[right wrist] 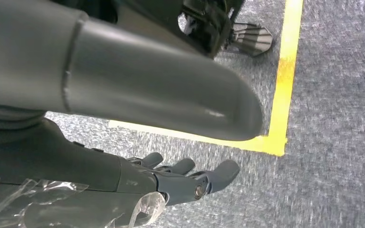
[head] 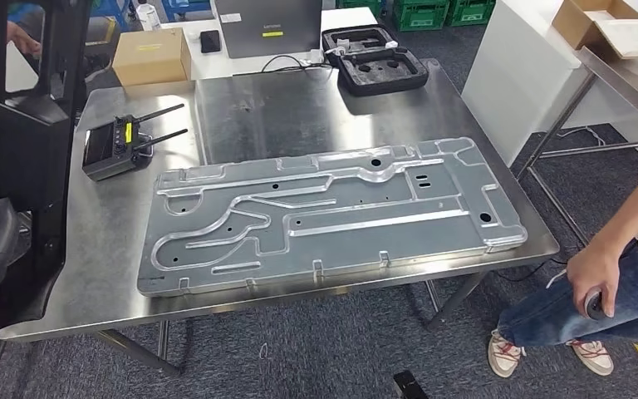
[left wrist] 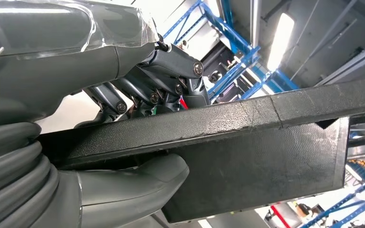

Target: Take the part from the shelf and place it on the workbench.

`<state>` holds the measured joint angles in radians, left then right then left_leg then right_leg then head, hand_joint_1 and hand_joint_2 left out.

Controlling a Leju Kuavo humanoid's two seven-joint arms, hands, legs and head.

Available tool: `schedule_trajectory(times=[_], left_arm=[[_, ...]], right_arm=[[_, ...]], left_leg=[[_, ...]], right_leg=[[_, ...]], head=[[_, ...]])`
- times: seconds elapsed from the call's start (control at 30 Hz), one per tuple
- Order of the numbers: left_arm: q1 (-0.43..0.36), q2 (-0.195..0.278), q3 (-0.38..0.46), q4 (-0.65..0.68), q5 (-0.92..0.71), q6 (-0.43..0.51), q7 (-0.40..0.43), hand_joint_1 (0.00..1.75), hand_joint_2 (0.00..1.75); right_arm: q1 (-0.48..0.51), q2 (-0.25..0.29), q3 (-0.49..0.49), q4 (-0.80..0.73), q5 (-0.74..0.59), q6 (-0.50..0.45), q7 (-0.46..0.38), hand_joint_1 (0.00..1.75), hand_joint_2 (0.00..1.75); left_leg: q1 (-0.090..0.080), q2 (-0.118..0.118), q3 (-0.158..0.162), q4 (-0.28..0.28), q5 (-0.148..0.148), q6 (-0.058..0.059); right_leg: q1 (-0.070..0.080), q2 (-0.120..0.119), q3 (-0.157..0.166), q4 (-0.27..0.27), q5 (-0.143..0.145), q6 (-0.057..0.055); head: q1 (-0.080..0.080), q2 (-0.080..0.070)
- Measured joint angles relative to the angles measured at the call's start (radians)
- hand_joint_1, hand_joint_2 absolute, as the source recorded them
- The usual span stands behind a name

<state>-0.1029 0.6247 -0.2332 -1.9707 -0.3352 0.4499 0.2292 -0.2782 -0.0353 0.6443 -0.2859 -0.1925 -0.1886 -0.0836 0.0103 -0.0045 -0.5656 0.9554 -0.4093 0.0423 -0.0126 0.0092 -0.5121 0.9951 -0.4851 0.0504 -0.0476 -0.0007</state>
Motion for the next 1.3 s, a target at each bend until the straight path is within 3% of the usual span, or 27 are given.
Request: schedule_trajectory(times=[0.03,0.13,0.17,0.2,0.23,0.3,0.33,0.37,0.47,0.53,0.6,0.67,0.7,0.73,0.8,0.87,0.93,1.07,1.3], left_arm=[[-0.001,0.000,-0.001,0.000,0.000,0.000,0.000,1.75,1.75],[-0.005,-0.001,-0.006,0.000,0.000,-0.005,0.000,1.75,1.75],[-0.006,-0.001,-0.008,0.000,0.000,-0.008,0.000,1.75,1.75],[-0.006,-0.001,-0.009,0.000,0.000,-0.012,0.000,1.75,1.75],[-0.007,-0.001,-0.011,0.000,0.000,-0.014,0.000,1.75,1.75],[-0.009,-0.001,-0.015,0.000,0.000,-0.017,0.000,1.75,1.75],[-0.012,-0.002,-0.017,0.001,0.000,-0.019,0.000,1.75,1.75],[-0.014,-0.002,-0.019,0.001,0.000,-0.020,0.000,1.75,1.75],[-0.018,-0.003,-0.025,0.001,0.000,-0.026,0.000,1.75,1.75],[-0.023,-0.003,-0.028,0.002,-0.001,-0.029,-0.002,1.75,1.75],[-0.028,-0.003,-0.032,0.003,-0.001,-0.031,-0.004,1.75,1.75],[-0.029,-0.003,-0.038,0.006,-0.001,-0.032,-0.005,1.75,1.75],[-0.029,-0.003,-0.040,0.007,-0.001,-0.032,-0.005,1.75,1.75],[-0.029,-0.003,-0.042,0.008,-0.001,-0.032,-0.006,1.75,1.75],[-0.031,-0.003,-0.046,0.009,-0.002,-0.033,-0.007,1.75,1.75],[-0.034,-0.004,-0.052,0.011,-0.010,-0.035,-0.008,1.75,1.75],[-0.038,-0.005,-0.058,0.017,-0.048,-0.034,-0.006,1.75,1.75],[-0.065,-0.012,-0.087,0.036,-0.251,-0.036,-0.007,1.75,1.75],[-0.165,-0.016,-0.201,0.071,-0.767,-0.197,0.019,1.75,1.75]], right_arm=[[0.000,0.000,0.000,0.000,0.000,0.000,0.000,0.00,0.00],[0.001,0.000,0.000,0.000,-0.003,0.000,-0.002,0.00,0.00],[0.003,0.000,0.001,0.000,-0.004,0.000,-0.002,0.00,0.00],[0.005,0.000,0.001,0.000,-0.004,0.000,-0.002,0.00,0.00],[0.007,0.000,0.001,0.000,-0.004,0.000,-0.002,0.00,0.00],[0.011,-0.001,0.001,0.000,-0.004,0.000,-0.002,0.00,0.00],[0.011,-0.001,0.001,0.001,-0.004,0.000,-0.001,0.00,0.00],[0.011,-0.001,0.001,0.001,-0.004,0.000,-0.001,0.00,0.00],[0.006,0.000,0.001,0.001,-0.004,0.000,-0.001,0.00,0.00],[0.005,0.002,0.001,0.001,-0.004,0.000,-0.001,0.00,0.00],[0.004,0.003,0.001,0.001,-0.005,0.000,0.000,0.00,0.00],[0.003,0.003,0.001,0.001,-0.005,0.000,0.000,0.00,0.00],[0.004,0.004,0.001,0.001,-0.005,0.000,0.000,0.00,0.00],[0.004,0.004,0.001,0.001,-0.005,0.000,0.000,0.00,0.00],[0.005,0.006,0.002,0.001,-0.005,0.000,0.000,0.00,0.00],[0.003,0.007,0.002,0.002,-0.004,0.000,0.000,0.00,0.00],[0.001,0.007,0.002,0.002,-0.002,0.000,0.002,0.00,0.00],[-0.005,0.008,0.007,0.002,0.006,0.003,0.009,0.00,0.00],[-0.031,0.024,0.028,0.002,0.031,0.019,0.026,0.00,0.00]], left_leg=[[0.001,0.000,0.009,-0.001,-0.003,0.006],[-0.003,0.001,0.028,-0.001,-0.020,0.018],[-0.005,0.000,0.036,-0.001,-0.028,0.019],[-0.006,-0.001,0.046,-0.001,-0.037,0.019],[-0.007,-0.002,0.060,-0.001,-0.047,0.019],[-0.009,-0.003,0.085,-0.001,-0.070,0.014],[-0.010,-0.004,0.094,-0.001,-0.080,0.010],[-0.011,-0.004,0.100,-0.004,-0.089,0.005],[-0.013,-0.003,0.109,0.016,-0.095,-0.008],[-0.011,0.000,0.069,0.101,-0.102,-0.017],[-0.006,0.001,-0.017,0.234,-0.142,-0.028],[0.001,0.001,-0.091,0.315,-0.182,-0.038],[0.004,0.001,-0.106,0.307,-0.174,-0.041],[0.006,0.001,-0.102,0.265,-0.141,-0.043],[0.006,0.002,-0.065,0.124,-0.040,-0.041],[0.001,0.003,-0.039,0.035,0.009,-0.029],[-0.001,0.003,-0.034,0.022,0.013,-0.021],[0.001,-0.001,-0.034,0.019,0.018,-0.020],[-0.002,-0.001,-0.034,0.019,0.012,-0.010]], right_leg=[[0.000,-0.001,-0.019,0.041,-0.018,0.003],[0.002,-0.002,-0.143,0.232,-0.089,0.005],[0.002,-0.002,-0.175,0.263,-0.096,0.003],[0.002,-0.002,-0.189,0.256,-0.083,-0.001],[0.004,-0.002,-0.185,0.212,-0.049,-0.007],[0.010,-0.001,-0.153,0.074,0.053,-0.021],[0.013,-0.002,-0.140,0.022,0.088,-0.026],[0.016,-0.002,-0.133,-0.007,0.108,-0.029],[0.014,-0.003,-0.116,-0.020,0.103,-0.041],[0.009,-0.003,-0.097,-0.023,0.093,-0.052],[0.007,-0.002,-0.085,-0.024,0.079,-0.059],[0.007,0.001,-0.071,-0.024,0.064,-0.058],[0.006,0.003,-0.061,-0.024,0.056,-0.056],[0.005,0.004,-0.049,-0.024,0.047,-0.054],[0.004,0.005,-0.024,-0.023,0.030,-0.046],[0.006,0.006,-0.014,-0.023,0.018,-0.036],[0.009,0.008,-0.016,-0.022,0.013,-0.031],[0.013,0.007,-0.016,-0.024,0.019,-0.040],[0.011,0.006,-0.004,-0.048,0.014,-0.034]], head=[[0.001,0.000],[0.002,0.000],[0.002,0.000],[0.002,0.000],[0.002,0.000],[0.001,0.000],[0.002,0.000],[0.002,0.000],[0.002,0.000],[0.001,0.000],[-0.001,0.000],[-0.001,0.000],[-0.001,0.000],[-0.001,0.000],[-0.001,0.000],[-0.001,0.000],[0.000,0.000],[0.000,0.000],[0.000,0.000]])
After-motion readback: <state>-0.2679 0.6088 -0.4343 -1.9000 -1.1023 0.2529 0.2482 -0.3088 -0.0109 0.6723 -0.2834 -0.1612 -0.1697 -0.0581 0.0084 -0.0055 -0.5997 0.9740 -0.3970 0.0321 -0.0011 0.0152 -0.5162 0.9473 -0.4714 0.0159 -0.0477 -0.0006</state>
